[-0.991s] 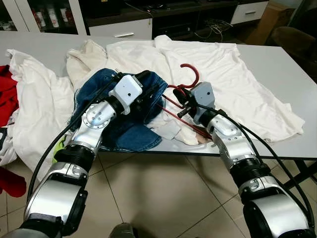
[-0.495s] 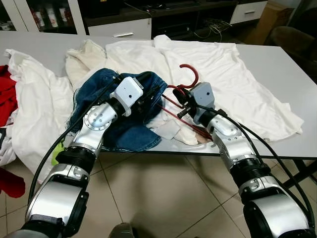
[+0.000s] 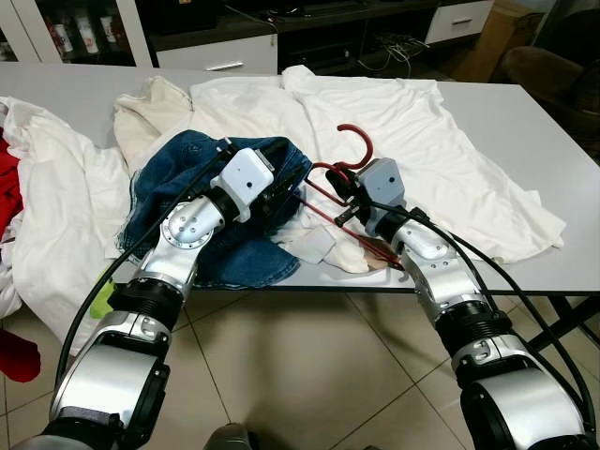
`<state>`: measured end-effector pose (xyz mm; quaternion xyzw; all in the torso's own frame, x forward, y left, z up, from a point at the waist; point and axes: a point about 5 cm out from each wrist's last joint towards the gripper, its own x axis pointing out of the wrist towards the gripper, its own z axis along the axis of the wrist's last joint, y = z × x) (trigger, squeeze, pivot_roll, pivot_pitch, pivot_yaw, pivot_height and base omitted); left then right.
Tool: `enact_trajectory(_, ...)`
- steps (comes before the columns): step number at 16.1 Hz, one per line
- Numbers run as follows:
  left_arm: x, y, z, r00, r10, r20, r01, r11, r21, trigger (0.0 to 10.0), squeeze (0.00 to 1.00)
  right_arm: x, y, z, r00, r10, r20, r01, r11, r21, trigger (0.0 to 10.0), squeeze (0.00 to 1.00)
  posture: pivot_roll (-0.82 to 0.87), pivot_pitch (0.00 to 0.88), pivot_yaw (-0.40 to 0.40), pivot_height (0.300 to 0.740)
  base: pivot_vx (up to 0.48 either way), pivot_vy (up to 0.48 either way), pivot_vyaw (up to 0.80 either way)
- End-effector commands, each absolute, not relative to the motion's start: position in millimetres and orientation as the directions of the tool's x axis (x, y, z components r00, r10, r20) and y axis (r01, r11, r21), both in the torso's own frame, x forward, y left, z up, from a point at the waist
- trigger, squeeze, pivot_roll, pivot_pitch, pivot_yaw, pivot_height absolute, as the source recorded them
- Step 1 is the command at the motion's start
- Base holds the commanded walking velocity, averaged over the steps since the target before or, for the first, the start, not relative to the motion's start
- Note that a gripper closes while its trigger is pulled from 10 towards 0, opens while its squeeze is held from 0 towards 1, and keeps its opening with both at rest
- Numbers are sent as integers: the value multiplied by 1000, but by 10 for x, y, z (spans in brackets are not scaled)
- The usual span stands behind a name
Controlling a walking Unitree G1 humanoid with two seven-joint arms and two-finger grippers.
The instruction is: Hang hanger
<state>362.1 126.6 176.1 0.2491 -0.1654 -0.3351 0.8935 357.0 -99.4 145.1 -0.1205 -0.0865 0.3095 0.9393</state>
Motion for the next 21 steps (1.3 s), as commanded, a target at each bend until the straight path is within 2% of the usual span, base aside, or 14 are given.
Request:
enact_trajectory(1,3606,1235,1717,708,-697,108,533,629,566,10000,0,3551,-997,1443,791,605,94,-559,776,-291,10000,0,30,0,-1,740,0,0,0)
enact_trajectory(7,3606,1241,1701,711,-695,102,536,631,562,10000,0,3560,-1009,1459,793,602,97,-554,777,-298,10000,0,21,0,12,740,0,0,0)
enact_trajectory(15,3630,1269,1798,715,-688,122,515,636,574,10000,0,3577,-957,1500,787,606,117,-556,778,-293,10000,0,119,0,-14,740,0,0,0)
enact_trajectory(21,3625,1345,1792,735,-665,133,493,658,568,10000,0,3535,-954,1552,766,622,161,-547,763,-345,10000,0,129,0,-22,740,0,0,0)
